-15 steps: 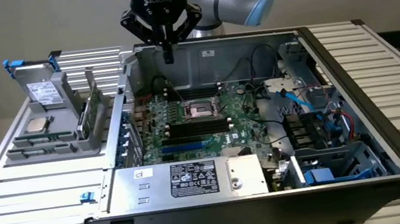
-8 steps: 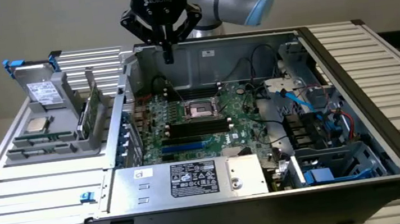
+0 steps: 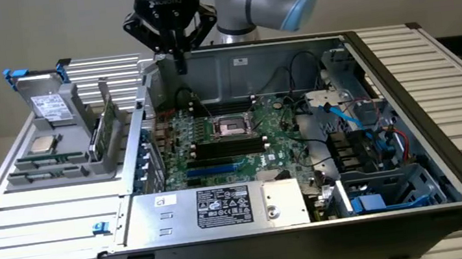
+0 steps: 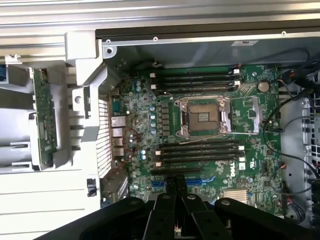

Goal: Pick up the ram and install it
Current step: 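Reach for the ram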

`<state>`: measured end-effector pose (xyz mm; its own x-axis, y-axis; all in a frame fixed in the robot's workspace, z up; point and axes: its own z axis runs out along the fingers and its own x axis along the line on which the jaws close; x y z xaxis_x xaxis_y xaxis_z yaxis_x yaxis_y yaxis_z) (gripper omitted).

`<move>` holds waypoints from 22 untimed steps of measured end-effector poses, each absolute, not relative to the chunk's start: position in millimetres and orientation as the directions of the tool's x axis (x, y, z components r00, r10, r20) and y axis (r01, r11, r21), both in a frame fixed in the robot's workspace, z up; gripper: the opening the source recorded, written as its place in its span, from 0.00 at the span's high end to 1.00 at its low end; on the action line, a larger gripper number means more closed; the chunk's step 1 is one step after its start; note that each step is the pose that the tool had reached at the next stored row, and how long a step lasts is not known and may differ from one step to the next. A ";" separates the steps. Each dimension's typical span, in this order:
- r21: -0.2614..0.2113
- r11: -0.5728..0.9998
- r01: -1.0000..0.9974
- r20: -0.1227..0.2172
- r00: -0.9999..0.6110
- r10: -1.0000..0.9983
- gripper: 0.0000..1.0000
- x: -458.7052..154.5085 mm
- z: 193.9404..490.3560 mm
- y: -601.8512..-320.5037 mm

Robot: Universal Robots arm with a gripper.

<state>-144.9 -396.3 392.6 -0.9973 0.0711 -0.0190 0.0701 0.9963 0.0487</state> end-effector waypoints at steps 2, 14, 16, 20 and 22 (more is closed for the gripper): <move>0.049 0.996 0.070 -0.019 -0.997 0.071 0.89 -153.9 392.6 -395.4; 0.049 0.996 0.068 -0.019 -0.997 0.069 0.89 -207.0 392.6 -393.1; 0.049 0.997 0.067 -0.019 -0.997 0.068 0.89 -214.9 392.6 -393.0; 0.049 0.997 0.065 -0.019 -0.998 0.066 0.89 -231.1 392.6 -393.0; 0.049 0.997 0.064 -0.019 -0.998 0.065 0.89 -240.0 392.6 -393.0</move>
